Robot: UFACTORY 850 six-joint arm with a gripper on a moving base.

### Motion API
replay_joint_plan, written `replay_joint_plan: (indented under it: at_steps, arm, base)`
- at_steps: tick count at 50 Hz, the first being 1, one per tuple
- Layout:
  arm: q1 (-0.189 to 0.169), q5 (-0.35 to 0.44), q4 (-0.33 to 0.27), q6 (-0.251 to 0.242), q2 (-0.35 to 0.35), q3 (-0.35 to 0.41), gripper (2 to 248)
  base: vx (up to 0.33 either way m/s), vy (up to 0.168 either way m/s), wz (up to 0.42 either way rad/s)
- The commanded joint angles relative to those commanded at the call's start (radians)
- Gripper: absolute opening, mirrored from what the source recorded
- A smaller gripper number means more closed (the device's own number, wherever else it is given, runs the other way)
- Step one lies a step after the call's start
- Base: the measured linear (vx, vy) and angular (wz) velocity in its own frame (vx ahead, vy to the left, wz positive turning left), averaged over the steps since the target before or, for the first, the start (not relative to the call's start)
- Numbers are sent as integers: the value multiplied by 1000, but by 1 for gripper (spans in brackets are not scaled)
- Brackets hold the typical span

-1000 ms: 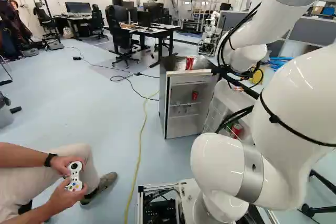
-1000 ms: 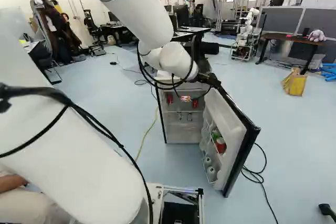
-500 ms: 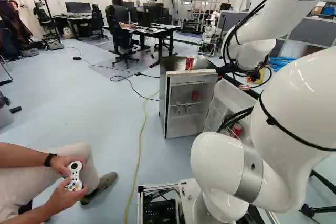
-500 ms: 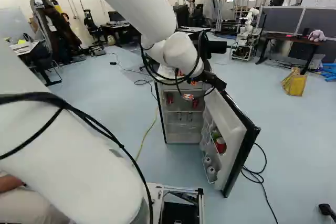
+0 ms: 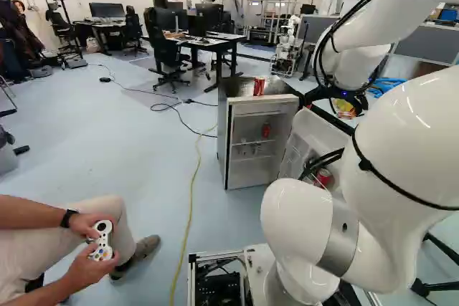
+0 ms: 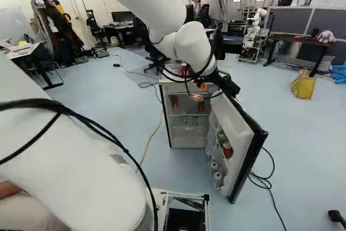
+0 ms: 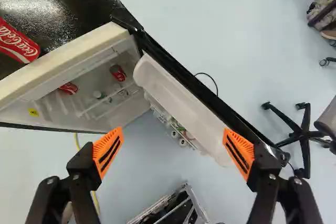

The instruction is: Grab a drink from the fridge

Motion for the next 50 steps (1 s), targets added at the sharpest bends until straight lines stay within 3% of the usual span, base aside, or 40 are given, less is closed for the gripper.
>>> replay_joint_plan:
  at_steps: [17,33,50]
  arm:
    - [-26,-111,0,0,-7,-49,247]
    - [-49,-213,0,0,-56,-101,247]
    - [-70,-239,0,0,-117,-160,247]
  base:
    - [0,0,0]
    - [0,0,0]
    - [0,0,0]
